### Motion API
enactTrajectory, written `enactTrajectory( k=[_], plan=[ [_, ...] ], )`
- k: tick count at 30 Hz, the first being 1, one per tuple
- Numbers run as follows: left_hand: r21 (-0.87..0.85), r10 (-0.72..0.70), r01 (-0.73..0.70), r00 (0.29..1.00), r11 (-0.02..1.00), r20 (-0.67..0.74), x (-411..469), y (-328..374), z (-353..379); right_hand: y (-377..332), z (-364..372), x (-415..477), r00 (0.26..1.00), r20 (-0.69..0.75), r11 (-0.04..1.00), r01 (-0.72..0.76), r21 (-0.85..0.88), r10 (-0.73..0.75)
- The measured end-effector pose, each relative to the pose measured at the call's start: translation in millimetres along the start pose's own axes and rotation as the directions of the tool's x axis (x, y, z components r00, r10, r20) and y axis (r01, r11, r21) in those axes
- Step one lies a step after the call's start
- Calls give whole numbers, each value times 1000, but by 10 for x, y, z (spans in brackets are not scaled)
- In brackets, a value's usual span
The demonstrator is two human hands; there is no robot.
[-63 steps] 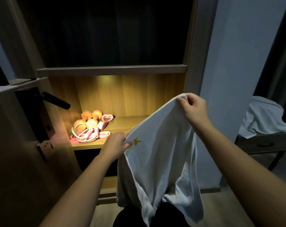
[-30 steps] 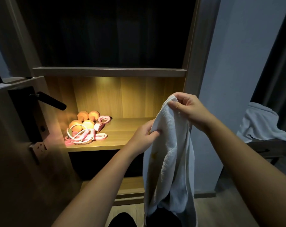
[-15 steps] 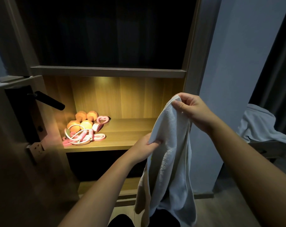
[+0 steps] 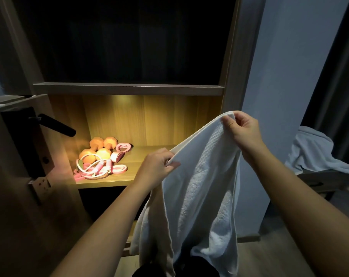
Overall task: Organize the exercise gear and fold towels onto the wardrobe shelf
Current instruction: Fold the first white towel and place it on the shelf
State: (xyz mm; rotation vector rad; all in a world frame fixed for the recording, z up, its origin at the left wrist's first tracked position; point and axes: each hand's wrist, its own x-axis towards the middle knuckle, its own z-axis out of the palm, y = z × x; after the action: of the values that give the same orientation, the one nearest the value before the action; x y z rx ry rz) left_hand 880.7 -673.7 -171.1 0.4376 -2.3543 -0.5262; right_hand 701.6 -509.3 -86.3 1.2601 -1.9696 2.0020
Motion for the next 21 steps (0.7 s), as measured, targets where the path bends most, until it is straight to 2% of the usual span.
enactTrajectory(
  k=[3,6,10,14,16,18,21],
  plan=[
    [169,-89,48,966,984,244,-67,-148,-2,-57,63,22,999,-5,999,48,8,-48],
    [136,-176,138,930,981,322,-189,-315,-8,-96,58,65,997,-7,997,75,12,-75],
    [177,-61,45,994,983,86,-149,-467,-245,-12,-63,110,993,-103,996,54,-67,-61],
    [111,-32,47,991,993,-134,-43,-336,-489,3,-184,180,981,-191,999,3,-53,-13],
    [26,-43,50,976,998,-215,12,-205,-611,-33,-210,222,975,-223,996,-1,-86,-18],
    [-82,-103,88,974,993,-199,65,-64,-780,-68,-223,241,968,-249,987,-16,-159,-24],
    [-193,-133,129,991,973,-7,83,176,-1085,-119,-282,218,956,-293,965,-51,-255,-27]
  ],
)
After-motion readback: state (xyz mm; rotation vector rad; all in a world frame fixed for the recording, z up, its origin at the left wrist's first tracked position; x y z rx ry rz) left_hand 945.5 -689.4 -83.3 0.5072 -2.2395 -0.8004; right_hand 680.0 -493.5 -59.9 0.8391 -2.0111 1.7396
